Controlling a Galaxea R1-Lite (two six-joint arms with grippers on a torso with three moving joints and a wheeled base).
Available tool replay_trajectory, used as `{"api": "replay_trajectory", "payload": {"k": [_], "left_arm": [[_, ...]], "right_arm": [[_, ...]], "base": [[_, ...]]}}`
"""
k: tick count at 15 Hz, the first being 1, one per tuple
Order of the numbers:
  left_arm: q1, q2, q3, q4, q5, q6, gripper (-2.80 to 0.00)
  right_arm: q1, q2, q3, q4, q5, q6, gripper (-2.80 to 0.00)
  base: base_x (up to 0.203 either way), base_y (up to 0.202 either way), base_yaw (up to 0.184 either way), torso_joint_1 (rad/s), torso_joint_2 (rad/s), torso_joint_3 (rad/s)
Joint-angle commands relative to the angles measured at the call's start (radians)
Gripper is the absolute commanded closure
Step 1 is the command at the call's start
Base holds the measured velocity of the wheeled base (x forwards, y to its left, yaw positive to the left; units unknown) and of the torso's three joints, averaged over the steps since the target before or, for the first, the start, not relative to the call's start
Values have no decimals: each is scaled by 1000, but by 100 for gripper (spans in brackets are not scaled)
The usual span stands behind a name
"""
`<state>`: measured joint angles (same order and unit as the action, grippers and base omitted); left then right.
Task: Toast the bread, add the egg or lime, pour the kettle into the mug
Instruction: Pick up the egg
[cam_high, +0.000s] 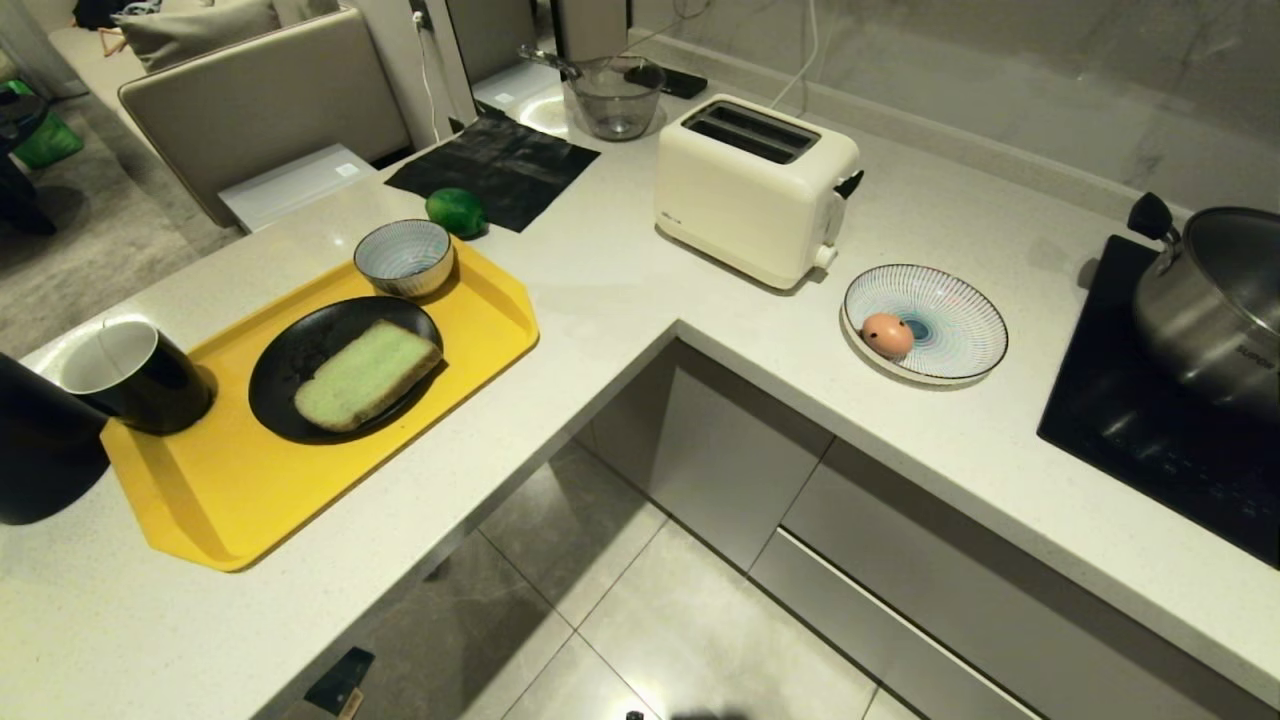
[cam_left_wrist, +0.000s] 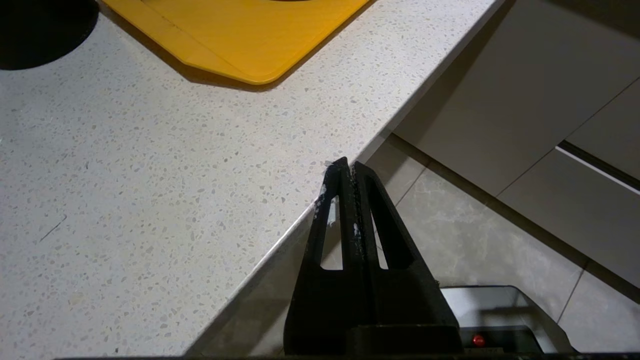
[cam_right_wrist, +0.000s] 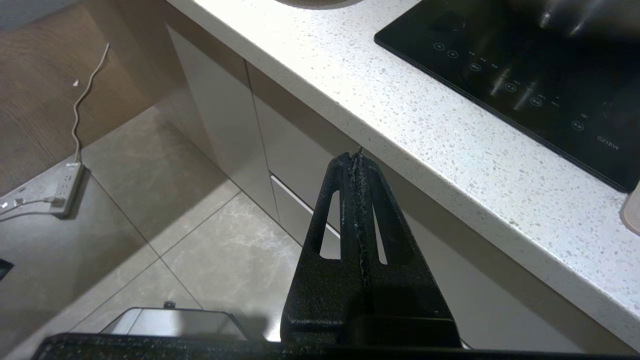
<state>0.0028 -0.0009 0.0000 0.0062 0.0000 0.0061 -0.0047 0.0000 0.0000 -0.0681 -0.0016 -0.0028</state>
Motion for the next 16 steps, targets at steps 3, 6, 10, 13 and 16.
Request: {"api": "replay_trajectory", "payload": {"k": [3,6,10,13,16], "left_arm": [[0,1,0,0,0,0,0],[0,1,0,0,-2,0,0],[0,1,0,0,-1,0,0],[0,1,0,0,-1,0,0],[0,1,0,0,-1,0,0]], "right_arm": [[0,2,26,-1,0,-6,0],[0,2,26,-2,2,-10,0],[0,2,26,-1,0,1,0],[0,2,26,-2,0,1,0],[0,2,26,-1,0,-2,0]], "base": [[0,0,0,0,0,0],[0,0,0,0,0,0],[0,0,0,0,0,0],[0,0,0,0,0,0],[0,0,0,0,0,0]]}}
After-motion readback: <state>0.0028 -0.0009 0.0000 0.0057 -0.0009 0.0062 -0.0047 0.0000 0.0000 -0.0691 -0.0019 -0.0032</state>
